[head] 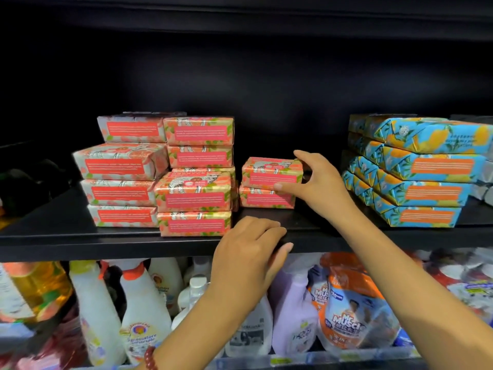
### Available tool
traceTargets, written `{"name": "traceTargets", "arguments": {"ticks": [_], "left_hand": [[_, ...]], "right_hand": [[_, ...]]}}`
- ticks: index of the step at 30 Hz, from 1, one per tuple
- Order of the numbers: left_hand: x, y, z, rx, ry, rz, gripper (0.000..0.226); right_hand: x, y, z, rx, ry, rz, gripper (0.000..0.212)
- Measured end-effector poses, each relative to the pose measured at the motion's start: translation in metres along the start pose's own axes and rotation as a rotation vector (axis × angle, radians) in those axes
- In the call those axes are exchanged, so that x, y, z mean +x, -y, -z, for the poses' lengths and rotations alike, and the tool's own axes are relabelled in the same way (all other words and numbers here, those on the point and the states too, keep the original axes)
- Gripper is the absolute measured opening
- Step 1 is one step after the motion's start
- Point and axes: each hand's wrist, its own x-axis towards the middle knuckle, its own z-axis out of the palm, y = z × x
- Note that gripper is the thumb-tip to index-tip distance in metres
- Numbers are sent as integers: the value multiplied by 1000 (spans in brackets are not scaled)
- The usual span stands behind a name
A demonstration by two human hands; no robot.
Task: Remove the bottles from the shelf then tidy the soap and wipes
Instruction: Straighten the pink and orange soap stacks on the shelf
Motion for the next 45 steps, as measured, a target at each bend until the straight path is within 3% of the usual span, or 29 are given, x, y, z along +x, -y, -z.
{"name": "traceTargets", "arguments": {"ticks": [5,8,13,15,17,19,22,24,26,29,32,36,37,40,45], "left_hand": [[0,-4,1,-14,24,56,28],[2,-11,6,-49,27,137,32],[25,-40,29,-795,-151,670,34],[35,-40,29,-876,-90,743,45],[44,-38,28,-903,3,725,55],[50,-37,30,-920,75,669,40],[50,-38,32,-998,25,641,23],[48,-38,33,-1028,-37,636,22],[46,-38,33,-1022,-76,605,23],[44,-38,34,-1057,-120,575,31],[42,-34,33,-1093,-120,555,44],[40,-32,34,-1182,-72,730,80],[41,-32,36,-1211,-29,769,80],[45,-31,40,-1244,94,716,48],[40,-35,40,-1253,-19,688,55]], "right_hand": [[-17,-2,20,-112,14,104,68],[-35,-4,30,-91,-81,179,64],[-65,-15,41,-118,-232,417,63],[-69,-19,49,-92,-237,465,64],[-70,-18,54,-43,-204,514,66],[-71,-16,54,-14,-176,550,66],[-72,-18,50,-9,-155,547,64],[-72,-21,49,32,-90,483,72],[-73,-18,52,220,11,352,84],[-72,-11,56,568,77,164,70],[-72,-5,58,438,-2,274,41],[-76,-7,53,274,-212,469,39],[-76,-9,51,222,-250,556,40],[-75,-15,44,166,-281,696,43],[-75,-20,48,88,-151,564,46]]}}
